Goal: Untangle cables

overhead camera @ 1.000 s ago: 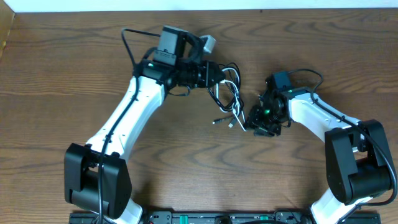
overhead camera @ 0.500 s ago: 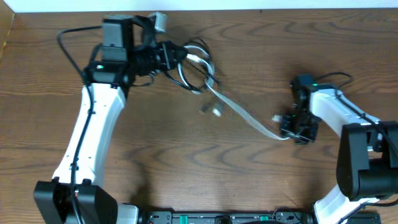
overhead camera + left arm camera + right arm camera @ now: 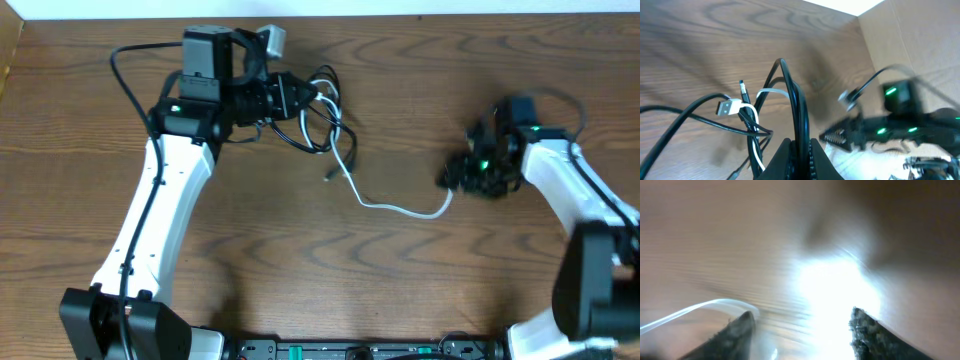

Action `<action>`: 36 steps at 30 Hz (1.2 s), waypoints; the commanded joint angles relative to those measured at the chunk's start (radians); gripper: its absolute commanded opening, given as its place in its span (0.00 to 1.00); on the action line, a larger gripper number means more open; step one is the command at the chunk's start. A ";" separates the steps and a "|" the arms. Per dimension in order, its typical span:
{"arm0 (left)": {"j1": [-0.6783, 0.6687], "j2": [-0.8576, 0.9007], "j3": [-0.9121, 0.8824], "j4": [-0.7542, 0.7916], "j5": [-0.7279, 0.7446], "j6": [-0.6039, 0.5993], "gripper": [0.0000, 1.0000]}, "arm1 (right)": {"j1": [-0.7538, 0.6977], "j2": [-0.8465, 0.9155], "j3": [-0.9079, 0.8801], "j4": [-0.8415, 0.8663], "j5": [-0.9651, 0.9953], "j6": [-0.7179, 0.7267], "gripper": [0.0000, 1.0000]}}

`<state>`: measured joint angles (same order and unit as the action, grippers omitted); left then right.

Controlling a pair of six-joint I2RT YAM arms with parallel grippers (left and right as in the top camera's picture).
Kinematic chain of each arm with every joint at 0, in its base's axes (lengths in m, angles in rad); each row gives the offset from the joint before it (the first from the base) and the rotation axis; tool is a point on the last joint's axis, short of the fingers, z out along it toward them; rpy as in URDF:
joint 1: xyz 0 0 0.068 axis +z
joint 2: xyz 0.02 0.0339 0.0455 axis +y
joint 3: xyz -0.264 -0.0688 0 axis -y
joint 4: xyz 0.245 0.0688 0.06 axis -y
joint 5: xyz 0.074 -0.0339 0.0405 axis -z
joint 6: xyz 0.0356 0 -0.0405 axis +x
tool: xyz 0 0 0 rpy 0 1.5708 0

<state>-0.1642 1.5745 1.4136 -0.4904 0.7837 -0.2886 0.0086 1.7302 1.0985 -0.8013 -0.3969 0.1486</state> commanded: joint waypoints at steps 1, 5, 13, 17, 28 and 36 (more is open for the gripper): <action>-0.031 -0.011 0.024 0.002 0.021 -0.035 0.07 | 0.000 -0.154 0.073 0.095 -0.309 -0.123 0.76; -0.047 -0.011 0.024 0.002 0.021 -0.084 0.07 | 0.010 -0.206 0.073 0.198 -0.344 -0.075 0.82; -0.051 -0.011 0.024 0.003 0.100 -0.123 0.08 | 0.120 -0.170 0.073 0.283 -0.346 -0.084 0.86; -0.051 -0.011 0.024 0.003 0.141 -0.136 0.07 | 0.188 -0.119 0.073 0.346 -0.346 -0.083 0.85; -0.051 -0.011 0.024 0.002 0.204 -0.146 0.08 | 0.290 0.029 0.073 0.466 -0.348 -0.006 0.75; -0.051 -0.011 0.024 0.002 0.204 -0.156 0.07 | 0.328 0.081 0.072 0.469 -0.350 -0.008 0.61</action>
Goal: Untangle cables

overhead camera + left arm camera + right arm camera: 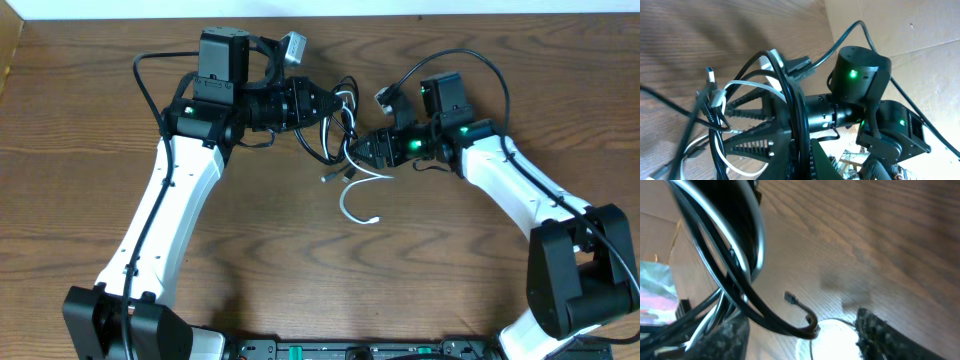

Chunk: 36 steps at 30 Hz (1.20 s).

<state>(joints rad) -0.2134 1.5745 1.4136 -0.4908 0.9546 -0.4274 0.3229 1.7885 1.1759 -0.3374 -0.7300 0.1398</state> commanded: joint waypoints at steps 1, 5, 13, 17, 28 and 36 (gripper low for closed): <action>-0.002 -0.011 0.024 0.003 0.033 -0.023 0.07 | 0.016 0.030 -0.005 0.009 -0.017 0.001 0.60; -0.001 -0.011 0.024 0.003 0.033 -0.024 0.07 | 0.019 0.064 -0.006 0.024 -0.004 0.002 0.40; 0.029 -0.011 0.024 0.002 0.021 -0.011 0.07 | -0.039 0.023 -0.005 0.000 0.004 0.013 0.08; 0.045 -0.008 0.016 -0.006 0.002 0.038 0.08 | -0.095 -0.094 -0.005 -0.046 -0.001 0.013 0.01; 0.045 -0.006 0.013 -0.106 -0.102 0.074 0.07 | -0.162 -0.353 -0.005 -0.048 -0.010 0.124 0.01; 0.043 -0.006 0.013 -0.102 -0.051 -0.011 0.08 | -0.076 -0.305 -0.005 0.023 -0.009 0.228 0.01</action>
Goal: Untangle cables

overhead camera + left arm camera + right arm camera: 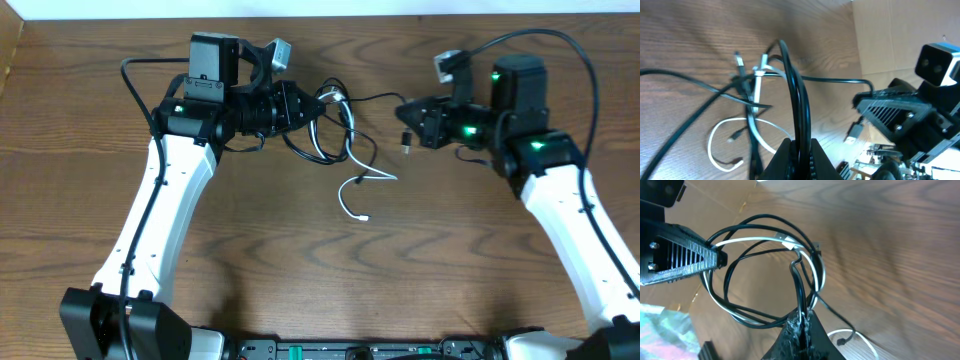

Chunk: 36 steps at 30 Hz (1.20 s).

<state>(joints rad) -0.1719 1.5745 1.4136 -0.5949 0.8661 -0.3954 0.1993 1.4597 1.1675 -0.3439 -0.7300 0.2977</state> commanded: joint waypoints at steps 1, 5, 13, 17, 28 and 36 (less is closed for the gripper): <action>0.002 -0.006 0.013 0.005 0.048 -0.058 0.07 | 0.069 0.034 0.003 0.056 -0.003 0.086 0.01; -0.023 -0.006 0.013 0.006 0.079 -0.104 0.07 | 0.158 0.082 0.003 0.161 0.103 0.210 0.01; -0.052 -0.006 0.013 0.148 0.188 -0.260 0.07 | 0.288 0.193 0.003 0.292 0.306 0.468 0.01; -0.052 -0.006 0.013 0.291 0.243 -0.402 0.07 | 0.318 0.223 0.003 0.353 0.320 0.530 0.01; -0.033 -0.006 0.013 0.507 0.293 -0.514 0.08 | 0.225 0.223 0.003 0.284 0.241 0.535 0.80; 0.011 -0.006 0.013 0.501 0.291 -0.444 0.07 | 0.061 0.164 0.003 0.272 -0.035 0.439 0.78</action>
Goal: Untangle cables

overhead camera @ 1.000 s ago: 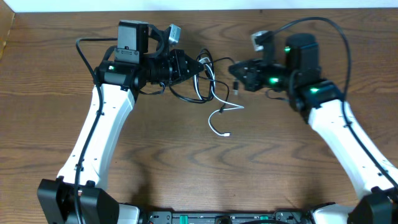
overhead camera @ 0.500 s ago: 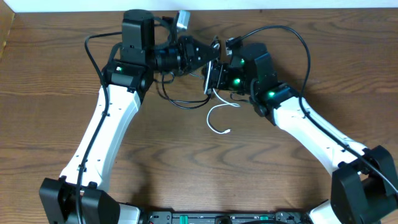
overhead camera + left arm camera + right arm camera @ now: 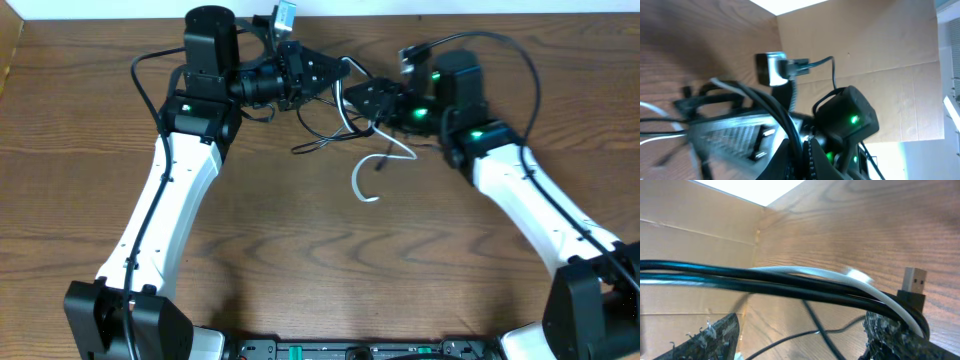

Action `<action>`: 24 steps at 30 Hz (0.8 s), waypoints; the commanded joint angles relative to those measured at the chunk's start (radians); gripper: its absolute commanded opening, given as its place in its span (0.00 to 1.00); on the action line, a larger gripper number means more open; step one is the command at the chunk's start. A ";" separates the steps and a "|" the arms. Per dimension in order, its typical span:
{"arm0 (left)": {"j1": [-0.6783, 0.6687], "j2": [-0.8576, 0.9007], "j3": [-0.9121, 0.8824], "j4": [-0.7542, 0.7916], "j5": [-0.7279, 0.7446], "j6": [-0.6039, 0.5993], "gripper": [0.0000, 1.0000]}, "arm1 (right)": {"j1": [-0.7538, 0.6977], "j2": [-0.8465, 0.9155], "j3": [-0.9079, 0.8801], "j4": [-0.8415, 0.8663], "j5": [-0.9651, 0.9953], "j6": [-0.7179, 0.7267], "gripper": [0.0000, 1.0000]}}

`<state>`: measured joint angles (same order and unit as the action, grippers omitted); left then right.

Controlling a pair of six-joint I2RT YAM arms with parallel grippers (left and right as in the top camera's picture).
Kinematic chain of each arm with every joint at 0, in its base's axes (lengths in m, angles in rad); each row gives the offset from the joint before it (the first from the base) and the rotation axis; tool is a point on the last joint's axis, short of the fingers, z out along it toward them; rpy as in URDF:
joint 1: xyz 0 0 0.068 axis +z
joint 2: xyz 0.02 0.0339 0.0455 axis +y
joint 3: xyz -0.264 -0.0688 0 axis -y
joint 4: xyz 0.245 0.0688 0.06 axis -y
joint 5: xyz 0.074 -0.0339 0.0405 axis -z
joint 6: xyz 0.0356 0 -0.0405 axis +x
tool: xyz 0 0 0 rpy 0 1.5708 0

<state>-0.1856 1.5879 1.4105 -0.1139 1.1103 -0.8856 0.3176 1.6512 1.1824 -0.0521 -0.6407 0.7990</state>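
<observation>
A knot of black cables (image 3: 335,100) and a white cable (image 3: 385,150) hangs at the back middle of the table. My left gripper (image 3: 318,72) is shut on a black cable (image 3: 785,120), which runs up between its closed fingers (image 3: 812,150). My right gripper (image 3: 362,100) is right against the knot from the right, open. Its fingers (image 3: 720,335) stand wide apart, while black strands and the white cable (image 3: 805,272) cross just above them. A USB plug (image 3: 914,277) sticks up beside its right finger. The white cable's free end (image 3: 367,193) curls on the table.
A loose black strand (image 3: 312,144) trails left below the knot. The brown wooden table (image 3: 300,270) ends at a white strip along the back edge (image 3: 400,8). Cardboard walls (image 3: 695,245) stand behind the table.
My right gripper was shut on a black cable out to the right of the knot. Now it is open and close against the knot. My left gripper still grips its cable, slightly higher and farther right.
My right gripper was open at the far right by the white cable's end. Then it was open at the knot, then shut on a black strand out to the right, and is now open at the knot again. My left gripper held a black cable throughout.
</observation>
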 commanded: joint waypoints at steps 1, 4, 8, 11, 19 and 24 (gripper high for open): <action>0.025 -0.019 0.016 0.011 0.038 0.048 0.07 | -0.071 -0.035 -0.012 -0.019 -0.159 -0.080 0.78; 0.023 -0.019 0.015 -0.021 0.003 0.061 0.08 | -0.092 -0.043 -0.012 -0.019 -0.247 -0.122 0.77; 0.023 -0.019 0.014 -0.074 -0.023 0.094 0.07 | -0.096 -0.043 -0.012 -0.058 -0.309 -0.199 0.76; 0.023 -0.019 0.014 -0.115 -0.027 0.133 0.07 | -0.096 -0.042 -0.012 -0.110 -0.312 -0.251 0.75; 0.023 -0.019 0.013 -0.241 -0.031 0.268 0.07 | -0.096 -0.042 -0.012 -0.022 -0.551 -0.344 0.75; 0.023 -0.019 0.013 -0.241 -0.031 0.253 0.07 | -0.093 -0.042 -0.012 -0.224 -0.254 -0.320 0.69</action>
<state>-0.1699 1.5879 1.4105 -0.3576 1.0706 -0.6575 0.2256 1.6176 1.1767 -0.2035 -1.0618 0.4854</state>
